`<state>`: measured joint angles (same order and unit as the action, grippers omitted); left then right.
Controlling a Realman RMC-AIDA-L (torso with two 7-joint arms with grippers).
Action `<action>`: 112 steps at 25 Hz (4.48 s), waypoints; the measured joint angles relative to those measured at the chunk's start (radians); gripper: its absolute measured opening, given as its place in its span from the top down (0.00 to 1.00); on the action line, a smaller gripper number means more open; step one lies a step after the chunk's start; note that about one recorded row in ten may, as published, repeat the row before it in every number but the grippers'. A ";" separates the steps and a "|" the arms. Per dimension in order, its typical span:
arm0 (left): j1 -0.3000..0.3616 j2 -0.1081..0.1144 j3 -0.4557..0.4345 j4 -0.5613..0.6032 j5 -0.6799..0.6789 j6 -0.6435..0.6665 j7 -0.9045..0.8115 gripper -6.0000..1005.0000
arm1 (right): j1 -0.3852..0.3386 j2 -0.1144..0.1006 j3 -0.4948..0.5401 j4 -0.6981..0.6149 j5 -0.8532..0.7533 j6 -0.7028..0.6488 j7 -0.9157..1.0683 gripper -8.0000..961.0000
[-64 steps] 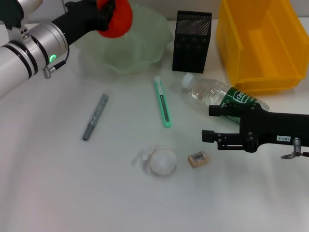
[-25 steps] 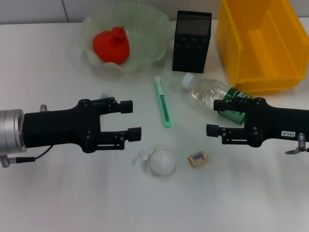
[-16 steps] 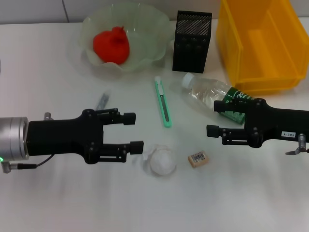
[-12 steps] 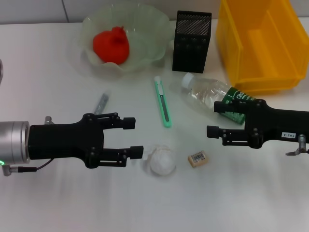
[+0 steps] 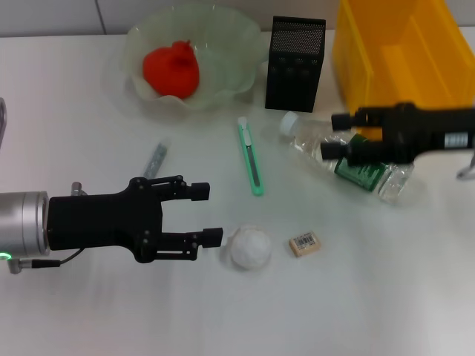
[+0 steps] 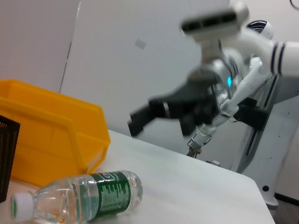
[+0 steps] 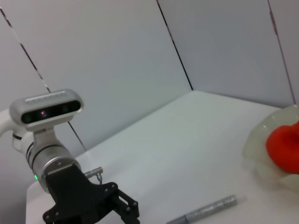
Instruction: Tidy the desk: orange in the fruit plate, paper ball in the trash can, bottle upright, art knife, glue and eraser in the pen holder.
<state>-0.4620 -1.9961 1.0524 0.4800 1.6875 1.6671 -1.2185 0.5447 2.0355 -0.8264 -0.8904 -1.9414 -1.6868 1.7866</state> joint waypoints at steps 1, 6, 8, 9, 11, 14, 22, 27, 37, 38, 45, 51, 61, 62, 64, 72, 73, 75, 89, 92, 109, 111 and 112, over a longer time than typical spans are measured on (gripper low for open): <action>0.001 -0.002 0.000 0.000 0.000 -0.001 0.005 0.21 | 0.023 -0.007 -0.002 -0.039 -0.026 -0.008 0.069 0.17; 0.001 -0.009 0.000 0.000 0.000 -0.005 0.022 0.21 | 0.193 -0.052 -0.004 -0.099 -0.208 -0.041 0.331 0.17; 0.000 -0.012 0.000 0.000 0.000 -0.007 0.025 0.21 | 0.310 -0.063 -0.017 -0.091 -0.328 -0.067 0.399 0.17; 0.000 -0.012 0.000 0.000 0.000 -0.007 0.025 0.21 | 0.310 -0.063 -0.017 -0.091 -0.328 -0.067 0.399 0.17; -0.001 -0.014 0.000 0.000 0.000 -0.011 0.025 0.21 | 0.363 -0.057 -0.056 -0.091 -0.392 -0.079 0.408 0.17; -0.001 -0.017 0.000 0.000 0.000 -0.019 0.025 0.21 | 0.402 -0.045 -0.146 -0.091 -0.430 -0.080 0.409 0.17; 0.003 -0.002 0.009 0.000 0.000 -0.017 0.016 0.21 | 0.386 0.026 -0.324 -0.126 -0.434 -0.071 0.319 0.17; 0.021 0.013 0.002 0.000 0.001 -0.015 0.015 0.21 | 0.341 0.039 -0.323 -0.144 -0.427 -0.076 0.268 0.17; 0.042 0.026 -0.001 0.000 0.002 -0.010 0.012 0.21 | 0.283 0.041 -0.319 -0.166 -0.375 -0.076 0.215 0.17; 0.050 0.030 0.003 0.000 0.001 -0.008 0.014 0.21 | 0.280 0.041 -0.322 -0.167 -0.375 -0.075 0.213 0.17; 0.061 0.035 0.003 0.000 0.001 -0.012 0.032 0.21 | 0.284 0.043 -0.329 -0.160 -0.374 -0.066 0.212 0.17; 0.064 0.036 0.000 0.000 0.001 -0.013 0.037 0.21 | 0.288 0.048 -0.398 -0.146 -0.370 -0.019 0.215 0.17; 0.074 0.036 0.009 -0.003 0.001 -0.015 0.035 0.22 | 0.276 0.050 -0.540 -0.071 -0.334 0.095 0.204 0.17; 0.074 0.036 0.009 -0.004 0.001 -0.014 0.031 0.22 | 0.275 0.051 -0.554 -0.061 -0.333 0.110 0.199 0.17; 0.074 0.036 0.009 -0.005 0.001 -0.014 0.031 0.22 | 0.275 0.051 -0.558 -0.056 -0.333 0.117 0.197 0.17; 0.075 0.032 0.006 -0.014 0.001 -0.015 0.044 0.22 | 0.275 0.052 -0.608 -0.039 -0.326 0.160 0.193 0.17; 0.074 0.030 0.003 -0.014 0.001 -0.016 0.053 0.22 | 0.273 0.052 -0.630 -0.031 -0.321 0.182 0.186 0.17; 0.074 0.030 0.002 -0.014 0.001 -0.016 0.056 0.22 | 0.273 0.052 -0.639 -0.025 -0.314 0.190 0.180 0.17; 0.075 0.023 0.004 -0.014 0.001 -0.017 0.063 0.22 | 0.271 0.052 -0.763 0.045 -0.230 0.337 0.122 0.17; 0.075 0.022 0.003 -0.014 0.001 -0.017 0.063 0.22 | 0.271 0.052 -0.779 0.055 -0.210 0.353 0.111 0.17; 0.068 0.022 0.001 -0.014 0.001 -0.017 0.065 0.22 | 0.258 0.043 -0.649 -0.051 -0.281 0.270 0.181 0.41; 0.068 0.022 0.001 -0.014 0.001 -0.017 0.065 0.22 | 0.252 0.044 -0.532 -0.131 -0.336 0.210 0.223 0.42; 0.067 0.022 0.001 -0.014 0.001 -0.018 0.065 0.22 | 0.250 0.043 -0.466 -0.173 -0.359 0.179 0.244 0.42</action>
<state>-0.3949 -1.9741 1.0535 0.4662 1.6890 1.6493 -1.1534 0.7950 2.0785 -1.2928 -1.0634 -2.2999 -1.5075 2.0307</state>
